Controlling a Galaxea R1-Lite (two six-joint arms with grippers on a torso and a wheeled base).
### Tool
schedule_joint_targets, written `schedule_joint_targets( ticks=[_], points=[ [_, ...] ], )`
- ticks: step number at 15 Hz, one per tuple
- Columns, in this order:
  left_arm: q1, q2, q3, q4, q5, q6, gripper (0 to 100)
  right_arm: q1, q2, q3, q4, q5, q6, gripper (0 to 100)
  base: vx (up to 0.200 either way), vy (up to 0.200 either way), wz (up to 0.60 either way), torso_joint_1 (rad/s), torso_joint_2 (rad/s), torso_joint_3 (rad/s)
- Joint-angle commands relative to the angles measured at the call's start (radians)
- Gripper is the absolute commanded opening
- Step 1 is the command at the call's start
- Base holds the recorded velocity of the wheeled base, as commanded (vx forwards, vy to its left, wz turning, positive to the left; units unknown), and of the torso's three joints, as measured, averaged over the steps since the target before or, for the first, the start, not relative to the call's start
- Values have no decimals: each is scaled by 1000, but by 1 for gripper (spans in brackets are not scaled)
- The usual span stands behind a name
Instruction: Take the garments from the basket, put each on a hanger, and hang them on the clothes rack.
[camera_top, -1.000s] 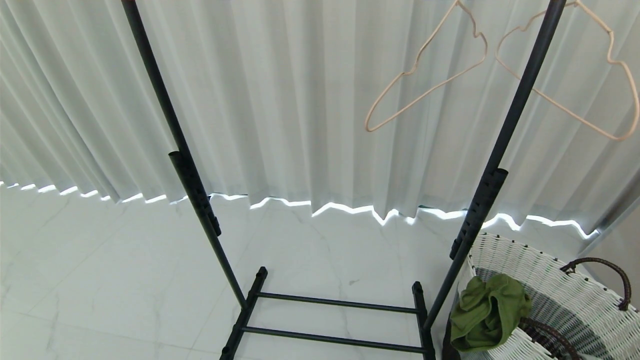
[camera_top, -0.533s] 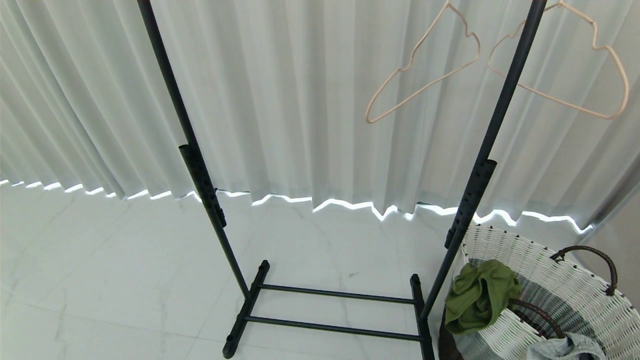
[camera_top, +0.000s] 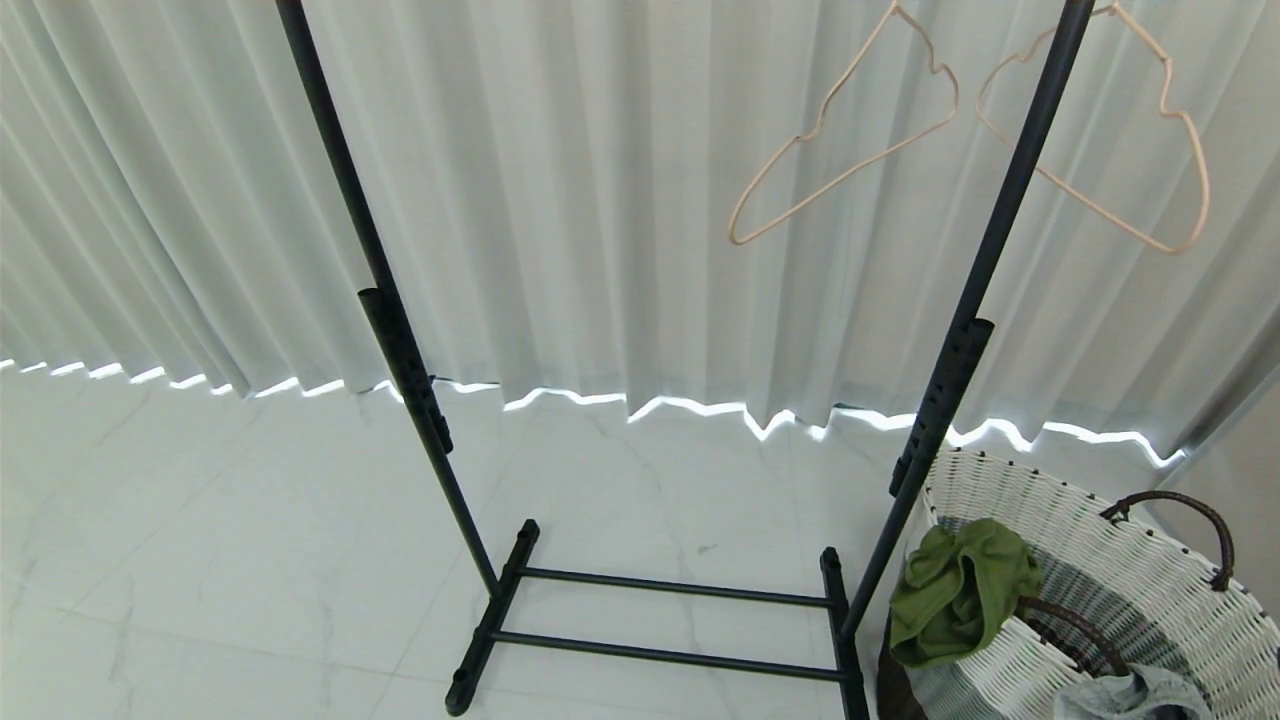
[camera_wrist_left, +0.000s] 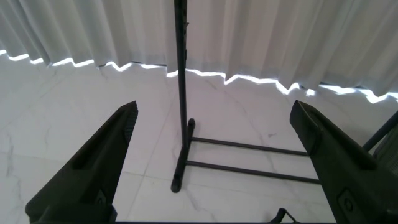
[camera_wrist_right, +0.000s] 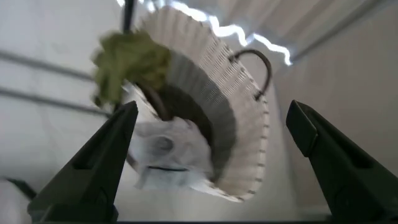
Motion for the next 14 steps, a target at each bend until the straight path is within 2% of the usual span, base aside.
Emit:
schedule_joint_targets(
  ticks=[1,2,4,9,14],
  points=[
    [0,0,0,0,0,0,100,-80,378,-82,-25,-47,-198,100,0,0,0,0,0,0],
    [0,0,0,-2,0,0,100,-88,436,-55,-32,-50,-234,100,0,0,0,0,0,0],
    [0,0,0,-2,-2,1,100,-86,493,-21,-31,-52,-256,100,0,0,0,0,0,0],
    [0,0,0,-2,-2,-2,100,-86,605,13,-57,-52,-259,100,0,0,0,0,0,0],
    [0,0,0,-2,-2,0,100,-97,738,111,-227,-54,-259,100,0,0,0,0,0,0]
  ],
)
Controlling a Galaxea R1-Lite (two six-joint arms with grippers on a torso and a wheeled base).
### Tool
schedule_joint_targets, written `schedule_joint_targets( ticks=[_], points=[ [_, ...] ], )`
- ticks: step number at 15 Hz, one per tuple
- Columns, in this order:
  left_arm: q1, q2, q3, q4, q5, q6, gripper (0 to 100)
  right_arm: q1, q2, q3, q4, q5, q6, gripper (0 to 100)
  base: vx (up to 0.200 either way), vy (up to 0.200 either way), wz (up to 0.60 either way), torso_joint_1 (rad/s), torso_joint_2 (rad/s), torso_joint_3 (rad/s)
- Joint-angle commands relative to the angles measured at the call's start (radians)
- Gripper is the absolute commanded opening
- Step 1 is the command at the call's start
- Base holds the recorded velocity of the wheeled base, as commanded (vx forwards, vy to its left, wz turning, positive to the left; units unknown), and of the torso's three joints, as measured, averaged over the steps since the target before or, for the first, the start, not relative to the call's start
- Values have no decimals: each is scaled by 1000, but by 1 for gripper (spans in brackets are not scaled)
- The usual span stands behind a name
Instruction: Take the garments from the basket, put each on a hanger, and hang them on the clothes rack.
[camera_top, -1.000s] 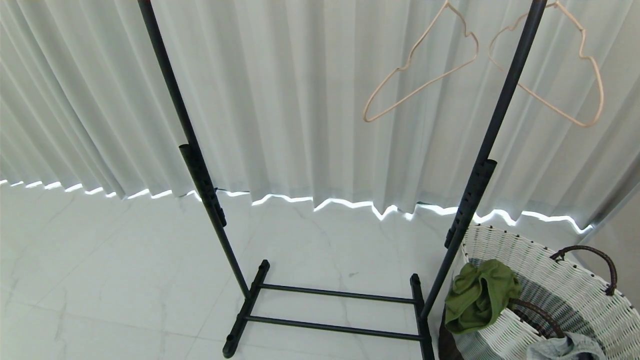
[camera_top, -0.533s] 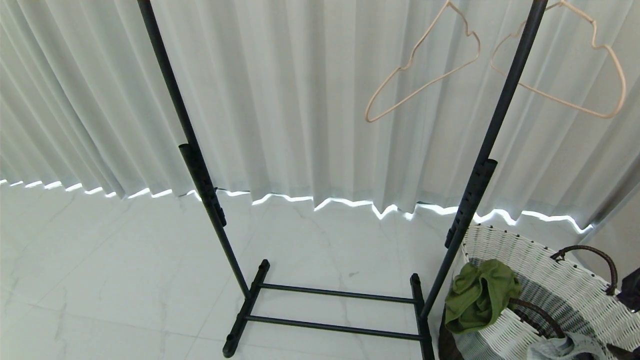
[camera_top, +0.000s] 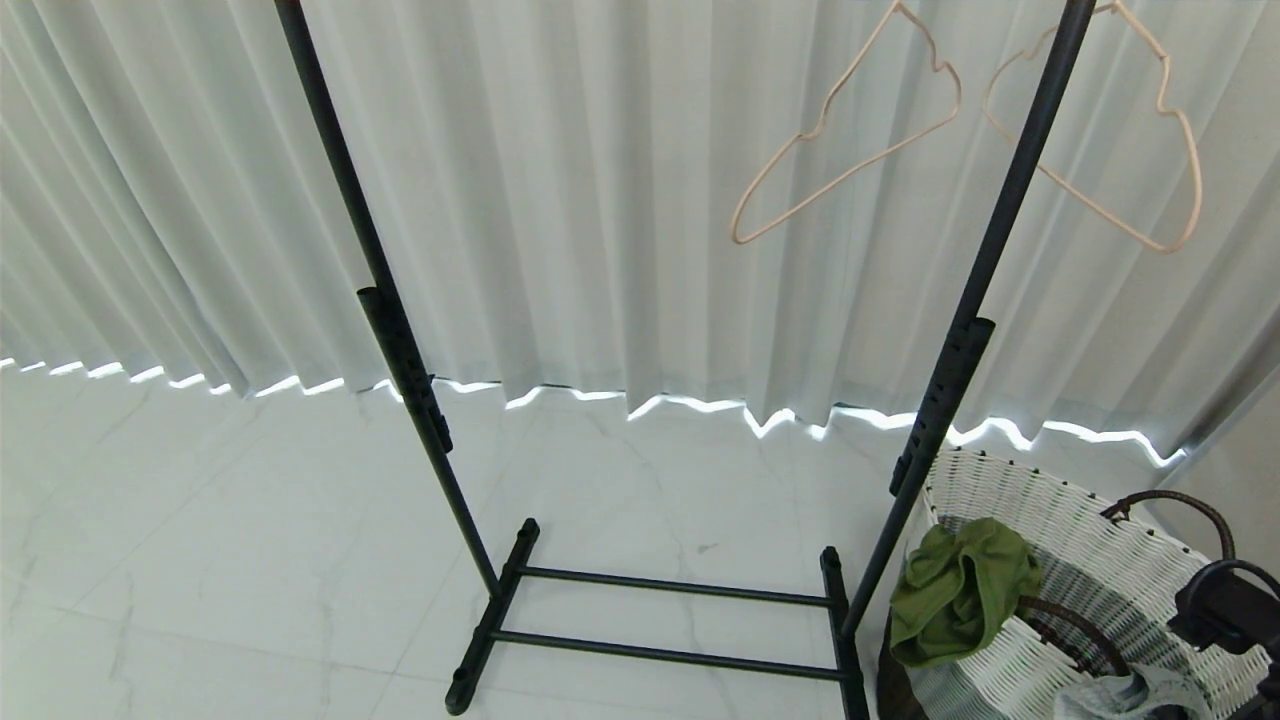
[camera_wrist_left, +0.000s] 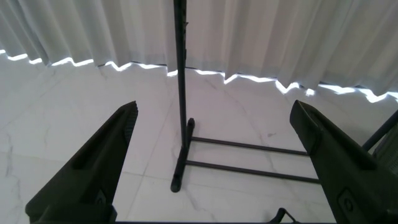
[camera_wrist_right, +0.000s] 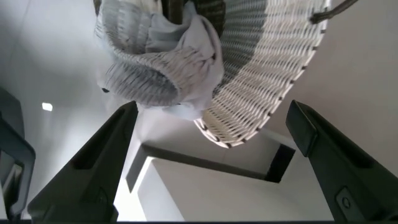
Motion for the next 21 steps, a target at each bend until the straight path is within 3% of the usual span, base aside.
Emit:
schedule_joint_targets(
  ticks=[1,5,12,13,18,21],
  points=[
    [0,2,0,0,0,0,100,-14,82,34,-47,-1,0,100,0,0,0,0,0,0],
    [0,2,0,-1,0,0,100,-46,206,42,-210,-1,0,100,0,0,0,0,0,0],
    [0,2,0,0,0,2,100,-95,282,51,-316,-2,5,100,0,0,0,0,0,0],
    [0,2,0,0,0,2,100,-95,297,59,-347,-2,8,0,0,0,0,0,0,0],
    [0,0,0,0,0,0,100,-92,232,119,-390,4,0,0,0,0,0,0,0,0],
    [0,0,0,-1,0,2,100,-83,88,96,-308,-1,-4,0,0,0,0,0,0,0]
  ],
)
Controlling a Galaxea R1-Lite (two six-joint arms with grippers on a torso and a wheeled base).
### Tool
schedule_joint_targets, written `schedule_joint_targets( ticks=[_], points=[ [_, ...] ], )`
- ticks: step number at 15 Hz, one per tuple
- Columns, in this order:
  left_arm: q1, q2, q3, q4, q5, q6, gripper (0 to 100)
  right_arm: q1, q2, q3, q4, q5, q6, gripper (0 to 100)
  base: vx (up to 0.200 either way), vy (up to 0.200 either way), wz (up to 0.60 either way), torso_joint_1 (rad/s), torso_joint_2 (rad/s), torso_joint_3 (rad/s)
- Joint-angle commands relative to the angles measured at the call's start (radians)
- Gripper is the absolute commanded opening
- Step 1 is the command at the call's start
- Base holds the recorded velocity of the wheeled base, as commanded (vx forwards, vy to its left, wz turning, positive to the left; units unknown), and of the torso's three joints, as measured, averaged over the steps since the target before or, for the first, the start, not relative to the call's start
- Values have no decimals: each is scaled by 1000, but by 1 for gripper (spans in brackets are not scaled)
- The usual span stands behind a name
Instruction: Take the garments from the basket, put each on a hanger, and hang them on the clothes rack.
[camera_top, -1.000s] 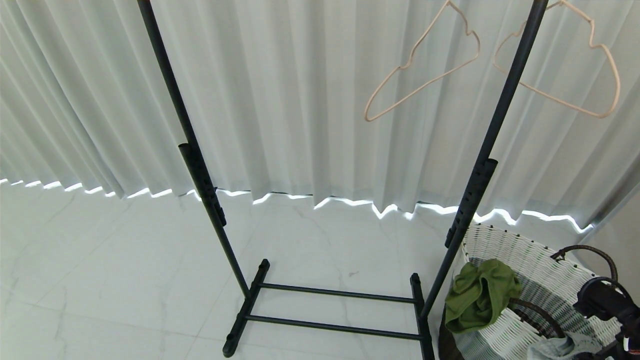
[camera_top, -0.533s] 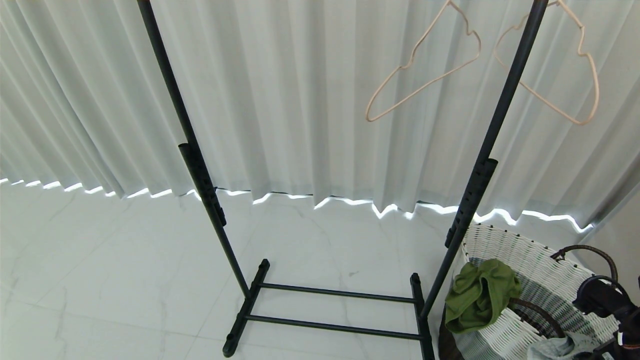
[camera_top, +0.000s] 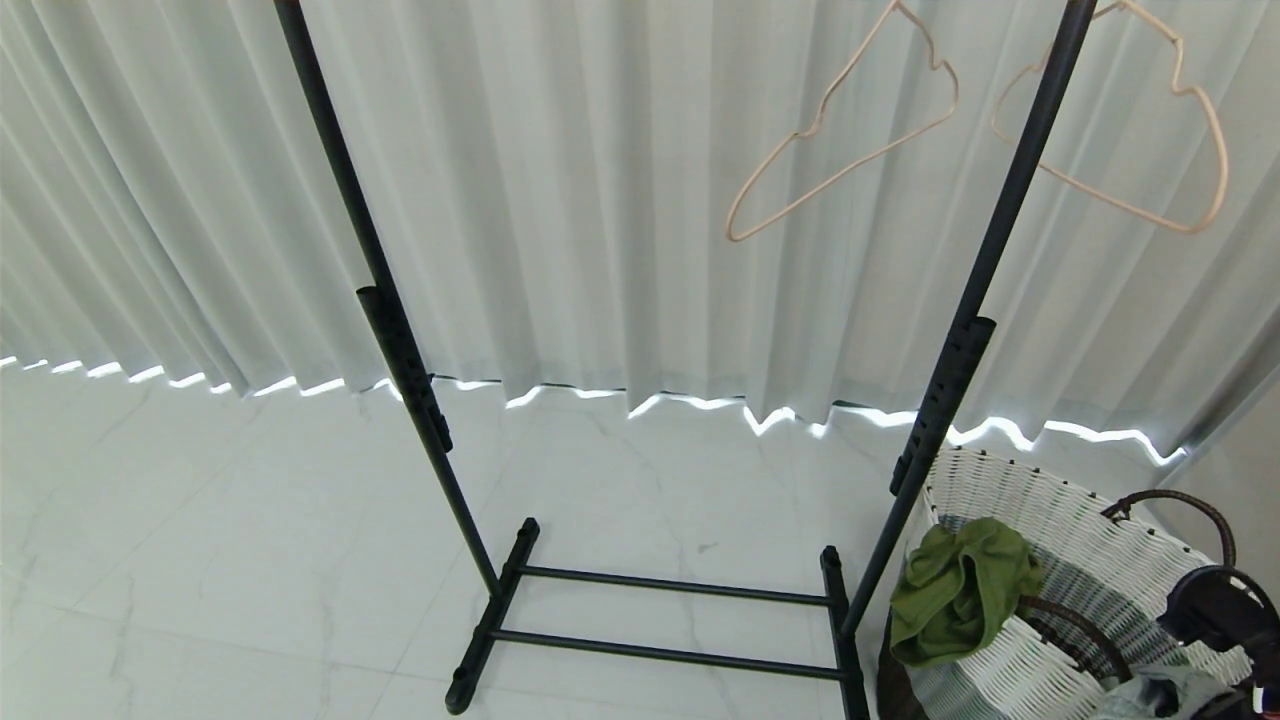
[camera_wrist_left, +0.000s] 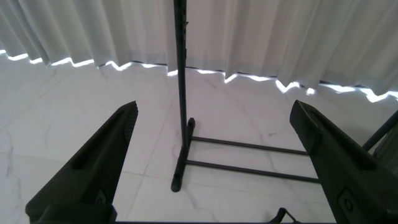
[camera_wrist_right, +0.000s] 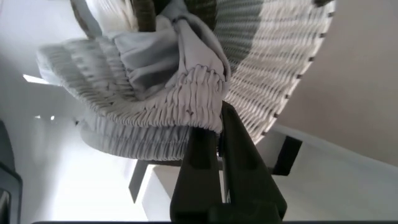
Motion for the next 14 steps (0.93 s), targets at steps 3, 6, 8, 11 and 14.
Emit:
schedule_joint_targets(
  ticks=[3,6,8,11,14],
  points=[
    [0,0,0,0,-2,13,100,8,-348,-202,369,-3,-7,0,0,0,0,0,0,0],
    [0,2,0,2,-3,13,100,8,-511,-432,760,6,-6,0,0,0,0,0,0,0],
    [0,2,0,2,-3,13,100,9,-563,-505,871,7,-6,0,-200,0,0,5,2,0],
    [0,2,0,2,-3,13,100,28,-577,-522,869,7,-9,0,-133,0,0,6,2,-2],
    [0,0,0,2,-3,11,100,92,-566,-516,866,-3,-27,0,0,0,0,0,0,0]
  ],
)
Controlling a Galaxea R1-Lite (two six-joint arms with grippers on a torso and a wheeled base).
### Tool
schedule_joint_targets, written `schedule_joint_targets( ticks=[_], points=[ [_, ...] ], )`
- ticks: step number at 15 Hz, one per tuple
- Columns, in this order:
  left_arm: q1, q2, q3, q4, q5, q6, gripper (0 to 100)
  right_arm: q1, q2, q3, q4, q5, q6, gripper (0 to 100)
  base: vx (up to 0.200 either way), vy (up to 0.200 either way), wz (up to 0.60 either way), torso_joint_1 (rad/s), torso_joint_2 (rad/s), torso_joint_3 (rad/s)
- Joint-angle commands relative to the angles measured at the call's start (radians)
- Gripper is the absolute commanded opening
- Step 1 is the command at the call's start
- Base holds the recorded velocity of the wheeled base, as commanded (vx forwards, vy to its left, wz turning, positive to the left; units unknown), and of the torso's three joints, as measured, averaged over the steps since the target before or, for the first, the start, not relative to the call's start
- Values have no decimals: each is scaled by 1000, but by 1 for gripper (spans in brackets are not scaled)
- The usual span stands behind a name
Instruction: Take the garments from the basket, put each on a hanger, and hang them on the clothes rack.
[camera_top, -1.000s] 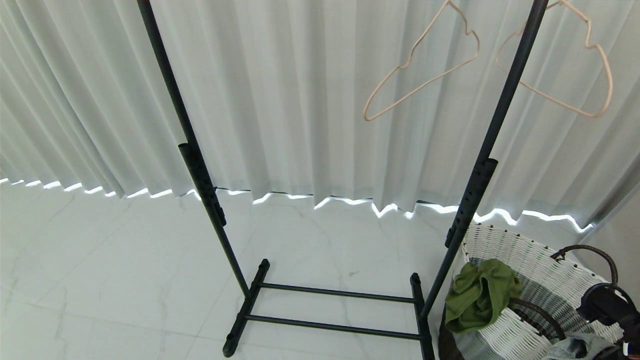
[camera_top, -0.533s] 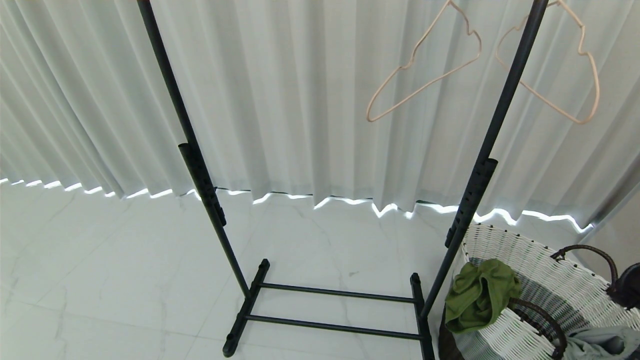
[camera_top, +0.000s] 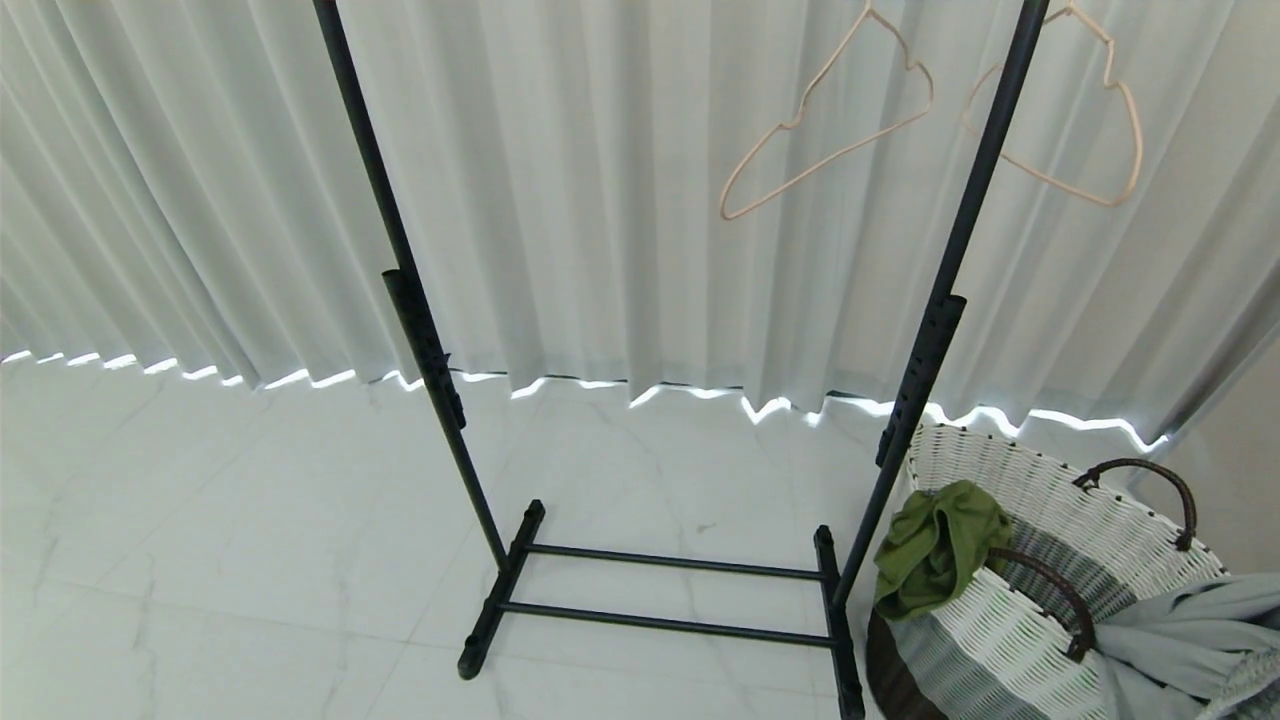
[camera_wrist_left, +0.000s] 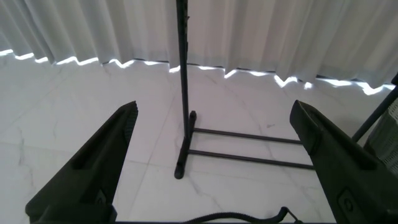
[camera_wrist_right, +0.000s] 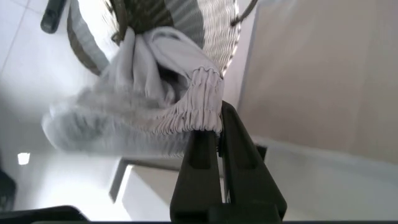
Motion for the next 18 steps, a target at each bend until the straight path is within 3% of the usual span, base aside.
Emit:
schedule_joint_targets(
  ticks=[1,4,5,8,15,18],
  points=[
    [0,0,0,0,0,0,100,19,-5,4,-1,-2,-20,0,0,0,0,0,0,0],
    [0,0,0,0,1,-2,100,17,8,5,-27,-1,-29,0,0,0,0,0,0,0],
    [0,0,0,0,1,-2,100,17,23,24,-89,-2,-32,0,0,0,0,0,0,0],
    [0,0,0,0,1,-2,100,16,67,40,-188,-1,-29,0,0,0,-600,-2,1,2],
    [0,0,0,0,1,-2,100,16,109,40,-250,10,-26,0,0,0,0,0,0,0],
    [0,2,0,0,-2,12,100,16,109,36,-273,55,-2,0,0,0,0,0,0,0]
  ],
)
